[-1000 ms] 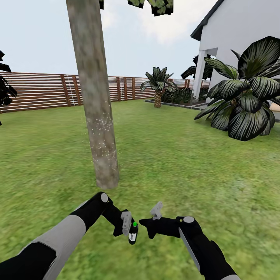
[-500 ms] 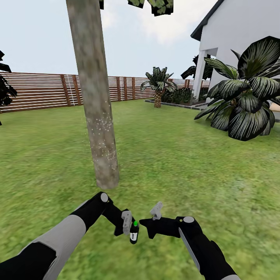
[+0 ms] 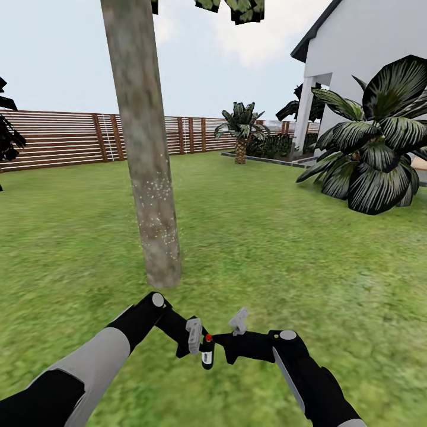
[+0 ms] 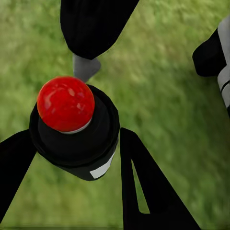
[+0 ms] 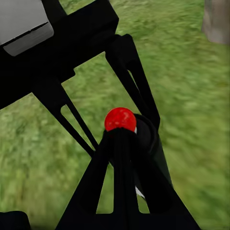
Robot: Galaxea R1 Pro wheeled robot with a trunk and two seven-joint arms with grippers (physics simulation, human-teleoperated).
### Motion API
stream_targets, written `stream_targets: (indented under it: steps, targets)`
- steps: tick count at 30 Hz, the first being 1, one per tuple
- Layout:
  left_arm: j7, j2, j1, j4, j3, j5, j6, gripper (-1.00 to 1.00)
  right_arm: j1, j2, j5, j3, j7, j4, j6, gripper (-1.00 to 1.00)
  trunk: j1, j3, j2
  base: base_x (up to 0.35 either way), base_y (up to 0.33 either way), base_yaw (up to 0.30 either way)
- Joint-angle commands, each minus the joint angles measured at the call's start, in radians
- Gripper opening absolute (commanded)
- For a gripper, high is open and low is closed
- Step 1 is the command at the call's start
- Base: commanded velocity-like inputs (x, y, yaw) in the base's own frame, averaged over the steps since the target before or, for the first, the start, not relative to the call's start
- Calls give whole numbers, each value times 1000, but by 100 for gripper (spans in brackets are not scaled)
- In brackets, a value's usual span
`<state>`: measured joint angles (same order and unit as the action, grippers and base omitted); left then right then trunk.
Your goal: In the garden, pick up the pesticide atomizer on the floor and spray pesticide onto both trees until each tree trunk is fully covered.
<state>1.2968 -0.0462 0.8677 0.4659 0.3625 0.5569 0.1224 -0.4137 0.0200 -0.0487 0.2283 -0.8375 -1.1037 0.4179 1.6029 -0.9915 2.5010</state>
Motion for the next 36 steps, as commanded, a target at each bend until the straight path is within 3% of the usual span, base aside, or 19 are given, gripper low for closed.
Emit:
stream_targets:
  steps: [1,5,9,13,14,15,16,17,18,20,22,23,24,25,27,29,32,34,36]
  targets:
    - [1,7,0,0,0,7,10,-100,0,0,-5,-1,-5,-2,5,-100,0,-1,0,0,0,0]
    - [0,86,0,-2,0,9,0,-100,0,0,-5,0,-5,-1,5,-100,0,-1,0,0,0,0]
    - [-9,140,0,-3,0,28,-69,-100,0,-1,-4,0,-5,-1,5,-100,0,-1,0,0,0,0]
    - [-138,185,-1,-16,-11,23,-78,-100,0,-5,-2,-7,-4,-1,6,-100,0,-1,0,0,0,0]
    - [-174,190,-1,-40,-30,20,-78,-100,0,-6,-2,-9,-4,2,6,-100,0,-1,0,0,0,0]
    - [-228,193,-1,-83,-77,8,-77,-100,1,-14,0,-11,-1,10,5,-100,0,-1,0,0,0,0]
    - [-289,194,-1,-130,-135,-17,-75,-100,3,-40,1,-13,2,21,4,-100,0,-1,0,0,0,0]
    - [-333,194,-1,-161,-175,-39,-73,-100,4,-66,2,-14,3,37,4,100,0,-1,0,0,0,0]
    - [-404,195,-1,-213,-229,-80,-63,-100,6,-121,5,-14,4,82,1,100,0,-1,0,0,0,0]
    - [-568,193,-2,-323,-283,-178,-11,-100,11,-215,9,-16,6,189,-88,100,0,-1,0,0,0,0]
    - [-699,189,-6,-391,-295,-257,39,-100,14,-241,10,-30,22,312,-185,100,0,-1,0,0,0,0]
    - [-795,186,-11,-417,-299,-323,80,-100,14,-250,10,-76,70,451,-263,100,0,-1,0,0,0,0]
    - [-844,184,-17,-427,-300,-363,102,-100,15,-253,10,-119,114,540,-310,100,0,-1,0,0,0,0]
    - [-912,181,-39,-437,-302,-437,129,-100,15,-257,11,-229,222,706,-384,100,0,-1,0,0,0,0]
    - [-952,180,-71,-443,-302,-531,143,-100,13,-259,11,-342,355,848,-425,100,0,-1,0,0,0,0]
    - [-973,180,-92,-445,-303,-598,145,-100,12,-259,13,-393,461,882,-434,100,0,-1,0,0,0,0]
    - [-1126,181,-128,-446,-303,-739,146,-100,12,-254,13,-464,706,903,-455,100,0,-1,0,0,0,0]
    - [-1220,175,-167,-446,-303,-808,148,-100,12,-252,13,-494,828,908,-533,100,0,-1,0,0,0,0]
    - [-1255,168,-187,-446,-303,-858,149,-100,12,-252,12,-505,871,910,-581,100,0,-1,0,0,0,0]
